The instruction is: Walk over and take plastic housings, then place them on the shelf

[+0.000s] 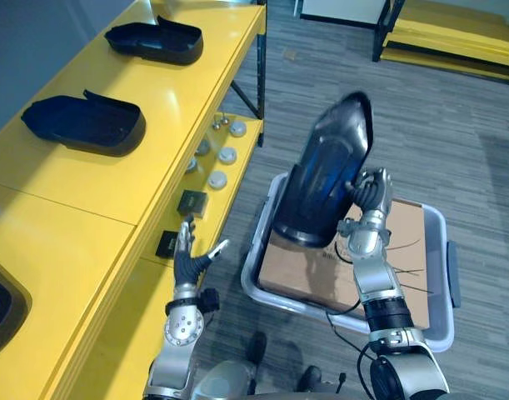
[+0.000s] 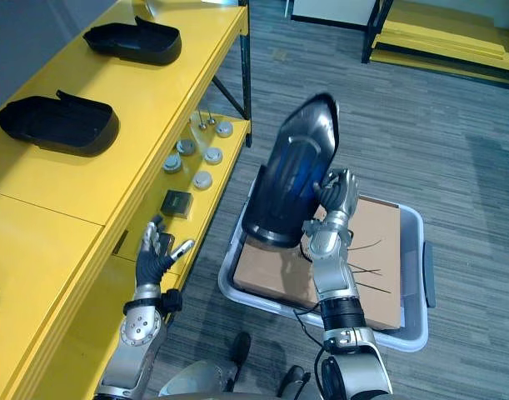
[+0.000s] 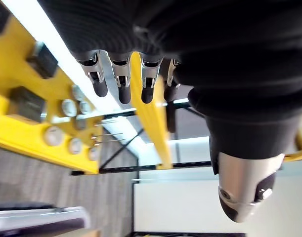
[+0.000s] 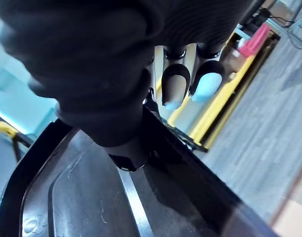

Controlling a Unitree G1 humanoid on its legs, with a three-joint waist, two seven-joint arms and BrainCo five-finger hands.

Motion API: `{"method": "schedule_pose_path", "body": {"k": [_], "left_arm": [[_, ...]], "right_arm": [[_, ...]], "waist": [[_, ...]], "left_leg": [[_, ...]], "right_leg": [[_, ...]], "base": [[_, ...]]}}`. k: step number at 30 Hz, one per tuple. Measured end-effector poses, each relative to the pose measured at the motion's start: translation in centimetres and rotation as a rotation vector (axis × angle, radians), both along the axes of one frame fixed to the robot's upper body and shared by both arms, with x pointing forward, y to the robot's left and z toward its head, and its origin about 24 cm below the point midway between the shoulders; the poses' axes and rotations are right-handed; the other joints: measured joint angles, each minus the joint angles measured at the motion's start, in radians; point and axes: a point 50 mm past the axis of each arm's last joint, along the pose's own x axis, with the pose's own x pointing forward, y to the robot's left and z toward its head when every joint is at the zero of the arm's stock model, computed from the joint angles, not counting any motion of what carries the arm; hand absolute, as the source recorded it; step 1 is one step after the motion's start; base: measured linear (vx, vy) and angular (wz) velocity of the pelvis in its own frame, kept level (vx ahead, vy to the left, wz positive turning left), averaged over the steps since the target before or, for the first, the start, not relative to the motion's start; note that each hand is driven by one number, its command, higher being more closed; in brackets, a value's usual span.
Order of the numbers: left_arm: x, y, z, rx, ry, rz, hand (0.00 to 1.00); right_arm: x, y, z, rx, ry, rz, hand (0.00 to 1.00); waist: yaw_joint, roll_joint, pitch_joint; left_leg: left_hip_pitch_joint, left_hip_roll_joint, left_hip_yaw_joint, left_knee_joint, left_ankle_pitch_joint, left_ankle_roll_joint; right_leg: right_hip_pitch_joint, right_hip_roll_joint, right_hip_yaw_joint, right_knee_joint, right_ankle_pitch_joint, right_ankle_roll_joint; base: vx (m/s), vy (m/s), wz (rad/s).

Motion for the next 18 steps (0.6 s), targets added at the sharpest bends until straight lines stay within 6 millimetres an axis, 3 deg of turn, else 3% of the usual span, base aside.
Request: {"method": "schedule_pose_path", "body": {"k": [6, 11, 16, 17, 18], "left_arm": [[0.8, -3.0, 1.8, 0.027, -0.082, -0.119, 0.00], [1.3, -4.4, 2.5, 0.063, -0.112, -0.141, 0.00], [2.6, -4.8, 3.9, 0.111, -0.166, -0.109, 0.00], [2.9, -4.9, 3.9, 0.124, -0.160, -0.106, 1.00], [3.1, -5.0, 3.5, 0.133, -0.139, -0.102, 1.00]], "right_arm": [[-0.5, 3.1, 1.7, 0.023, -0.078, 0.102, 1.00], [-1.2, 5.8, 3.6, 0.022, -0.158, 0.202, 1.00], [-2.3, 7.0, 5.2, 0.044, -0.252, 0.253, 1.00], [-2.5, 7.2, 5.5, 0.044, -0.274, 0.267, 1.00], [-2.8, 7.5, 5.8, 0.043, -0.288, 0.285, 1.00]], "waist": [[-0.007, 0.000, -0.036], [-0.024, -0.002, -0.058], [-0.027, -0.003, -0.075], [-0.028, -0.005, -0.077], [-0.030, -0.007, -0.082]], "left_leg": [[0.014, 0.006, 0.017, -0.001, 0.000, 0.000], [0.019, 0.009, 0.041, -0.003, -0.001, 0.000], [0.020, 0.009, 0.047, -0.004, 0.000, 0.000], [0.020, 0.009, 0.047, -0.004, 0.000, 0.000], [0.020, 0.009, 0.047, -0.004, 0.000, 0.000]], "right_leg": [[0.002, 0.002, 0.024, 0.005, 0.001, -0.001], [-0.001, 0.002, 0.049, 0.005, 0.007, -0.001], [-0.001, 0.001, 0.054, 0.003, 0.011, 0.000], [-0.001, 0.002, 0.054, 0.003, 0.011, 0.001], [-0.001, 0.002, 0.054, 0.002, 0.011, 0.001]], "base": [[-0.05, -0.022, -0.11], [-0.05, -0.010, -0.11], [-0.01, -0.006, -0.03], [0.00, 0.000, 0.00], [0.00, 0.000, 0.00]]}}
